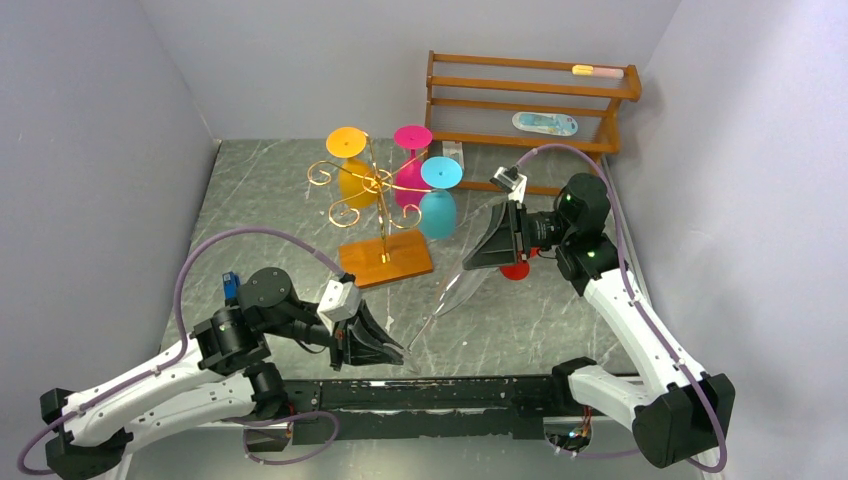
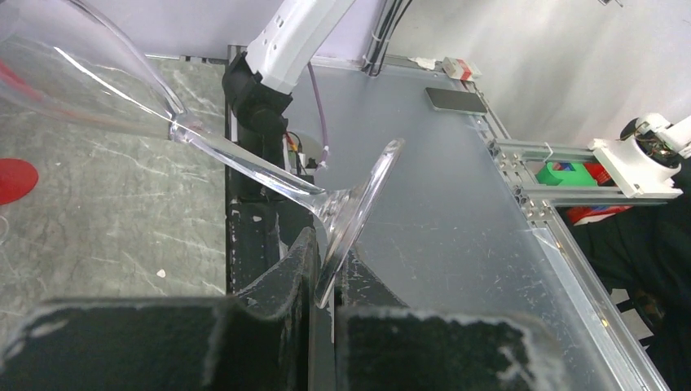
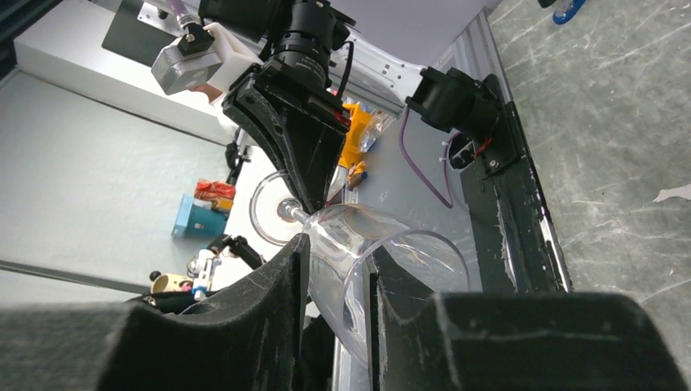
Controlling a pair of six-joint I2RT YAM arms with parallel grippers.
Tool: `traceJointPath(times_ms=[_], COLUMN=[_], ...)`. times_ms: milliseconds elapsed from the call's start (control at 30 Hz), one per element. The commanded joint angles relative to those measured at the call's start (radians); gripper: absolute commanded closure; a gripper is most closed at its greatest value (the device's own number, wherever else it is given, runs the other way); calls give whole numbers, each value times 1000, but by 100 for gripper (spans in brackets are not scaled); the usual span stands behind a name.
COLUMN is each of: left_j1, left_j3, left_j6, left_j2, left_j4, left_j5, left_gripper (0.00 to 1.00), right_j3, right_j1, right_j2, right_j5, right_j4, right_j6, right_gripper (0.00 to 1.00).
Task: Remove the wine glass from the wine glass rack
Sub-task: Place the wine glass at the center of the board.
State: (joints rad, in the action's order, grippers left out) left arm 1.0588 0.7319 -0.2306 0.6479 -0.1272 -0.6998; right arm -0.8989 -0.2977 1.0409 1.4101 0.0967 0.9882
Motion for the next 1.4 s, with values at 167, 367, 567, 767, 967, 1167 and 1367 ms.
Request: traceJointPath(times_ms=[167, 367, 567, 767, 967, 1167, 1367], left_j1=[-26, -26, -28, -27, -28, -28, -27], left_j3=[0, -32, -40, -20, -2, 17, 34], left_j6=[42, 42, 63, 100, 111, 73, 55], left_j2=[24, -20, -48, 16, 38, 27, -3], left_j4=[-53, -77, -103, -128, -140, -165, -206], left_j5=[305, 371, 411, 427, 467, 515, 531], left_gripper=[95, 95, 95, 95, 95, 77, 56], right_j3=[-18, -23, -44, -54, -51, -43, -44], right_j1=[-37, -37, -41, -53, -55, -55, -55], right_j2=[-45, -54, -45, -39, -39, -34, -18], right_j5=[89, 92, 92, 91, 83, 54, 15], right_j4=[-47, -51, -38, -39, -39, -49, -130], right_j6=[49, 66, 91, 95, 99, 76, 2], right_gripper=[51, 52, 74, 93, 100, 100, 100])
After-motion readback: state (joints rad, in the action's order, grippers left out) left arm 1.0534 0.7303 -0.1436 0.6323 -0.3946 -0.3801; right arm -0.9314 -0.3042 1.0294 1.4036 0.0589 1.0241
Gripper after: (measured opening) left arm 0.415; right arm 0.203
